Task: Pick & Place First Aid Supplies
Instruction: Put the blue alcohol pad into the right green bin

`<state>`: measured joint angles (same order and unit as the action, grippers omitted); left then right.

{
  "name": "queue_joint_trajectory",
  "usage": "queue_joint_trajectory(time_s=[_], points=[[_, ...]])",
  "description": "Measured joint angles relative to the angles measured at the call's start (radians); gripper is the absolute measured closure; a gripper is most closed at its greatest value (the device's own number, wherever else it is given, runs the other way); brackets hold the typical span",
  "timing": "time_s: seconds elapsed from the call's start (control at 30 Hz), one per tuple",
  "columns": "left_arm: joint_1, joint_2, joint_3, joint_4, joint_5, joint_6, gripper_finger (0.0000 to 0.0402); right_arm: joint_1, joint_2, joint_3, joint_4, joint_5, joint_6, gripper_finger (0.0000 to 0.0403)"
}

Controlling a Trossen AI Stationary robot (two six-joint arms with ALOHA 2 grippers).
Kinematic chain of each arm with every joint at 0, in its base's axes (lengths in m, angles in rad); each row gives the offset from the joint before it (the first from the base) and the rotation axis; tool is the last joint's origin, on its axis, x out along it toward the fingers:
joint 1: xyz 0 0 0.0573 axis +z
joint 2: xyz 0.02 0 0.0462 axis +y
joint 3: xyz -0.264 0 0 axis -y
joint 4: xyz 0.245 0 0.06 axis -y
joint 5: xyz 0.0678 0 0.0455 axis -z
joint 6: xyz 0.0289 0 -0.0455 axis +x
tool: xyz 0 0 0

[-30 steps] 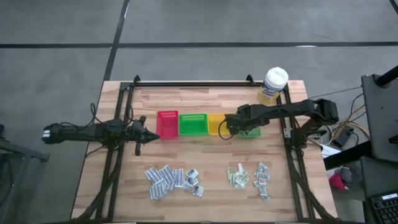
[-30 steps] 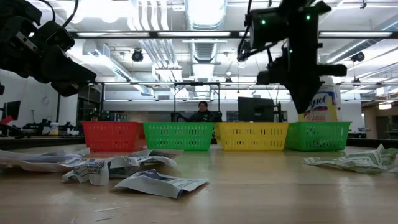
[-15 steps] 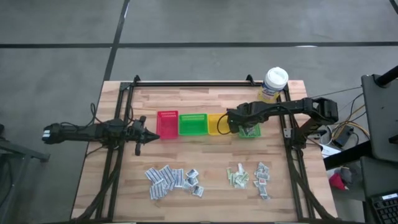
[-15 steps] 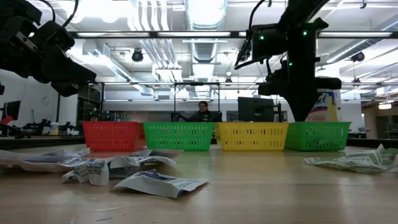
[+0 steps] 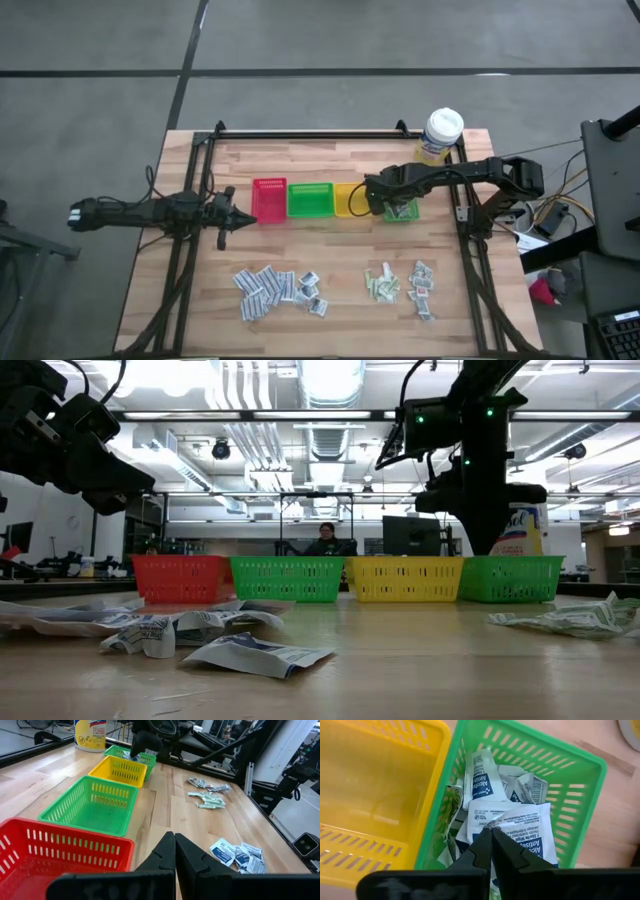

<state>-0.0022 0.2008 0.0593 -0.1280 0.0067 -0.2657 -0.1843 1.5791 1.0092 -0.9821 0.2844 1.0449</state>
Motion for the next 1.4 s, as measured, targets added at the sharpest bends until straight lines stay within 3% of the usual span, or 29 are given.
queue_joint_trajectory(time_s=[1.07,1.4], points=[[0.000,0.000,0.000,0.001,0.000,0.000,0.0401,0.001,0.000,0.000,0.009,-0.006,-0.006,0.0394],[0.000,0.000,0.000,0.001,0.000,0.000,0.0401,-0.004,0.000,0.000,0.047,-0.050,-0.022,0.0394]])
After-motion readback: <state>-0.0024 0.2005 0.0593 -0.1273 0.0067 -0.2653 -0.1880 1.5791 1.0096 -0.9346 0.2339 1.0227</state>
